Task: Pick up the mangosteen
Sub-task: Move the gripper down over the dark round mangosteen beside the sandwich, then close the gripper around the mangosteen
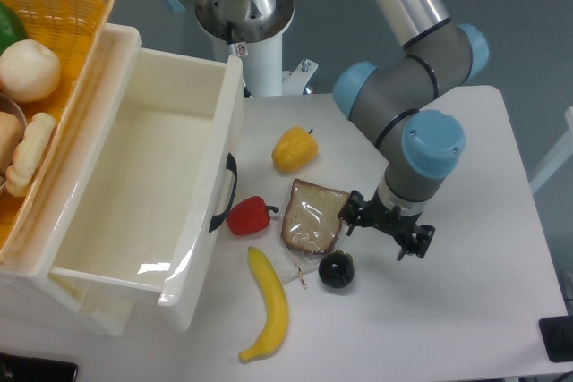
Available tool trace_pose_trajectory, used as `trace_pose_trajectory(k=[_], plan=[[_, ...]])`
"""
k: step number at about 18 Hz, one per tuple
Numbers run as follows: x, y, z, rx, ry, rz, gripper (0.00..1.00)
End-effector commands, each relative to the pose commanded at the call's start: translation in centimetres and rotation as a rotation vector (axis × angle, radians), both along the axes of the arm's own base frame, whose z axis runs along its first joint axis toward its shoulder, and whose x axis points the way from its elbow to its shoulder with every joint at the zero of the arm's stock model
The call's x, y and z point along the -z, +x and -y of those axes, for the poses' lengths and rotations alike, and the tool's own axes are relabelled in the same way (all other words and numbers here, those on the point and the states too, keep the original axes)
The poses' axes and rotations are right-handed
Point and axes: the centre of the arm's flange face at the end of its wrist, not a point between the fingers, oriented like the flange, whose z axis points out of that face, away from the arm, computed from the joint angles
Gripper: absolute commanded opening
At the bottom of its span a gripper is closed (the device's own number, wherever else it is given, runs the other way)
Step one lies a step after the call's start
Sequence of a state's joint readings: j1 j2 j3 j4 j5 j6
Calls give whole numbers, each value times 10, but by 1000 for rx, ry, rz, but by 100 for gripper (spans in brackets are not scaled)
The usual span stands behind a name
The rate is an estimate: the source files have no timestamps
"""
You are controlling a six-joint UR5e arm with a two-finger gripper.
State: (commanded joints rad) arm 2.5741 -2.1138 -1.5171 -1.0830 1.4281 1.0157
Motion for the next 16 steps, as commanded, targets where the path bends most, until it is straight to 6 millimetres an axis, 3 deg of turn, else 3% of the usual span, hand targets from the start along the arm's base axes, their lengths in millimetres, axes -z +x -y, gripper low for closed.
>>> trace_pose_trajectory(k=[8, 15, 16], plan=[[20, 12, -19, 24, -5, 4, 100], [31, 9, -23, 31, 2, -9, 100], [34, 8, -24, 31, -1, -7, 95]])
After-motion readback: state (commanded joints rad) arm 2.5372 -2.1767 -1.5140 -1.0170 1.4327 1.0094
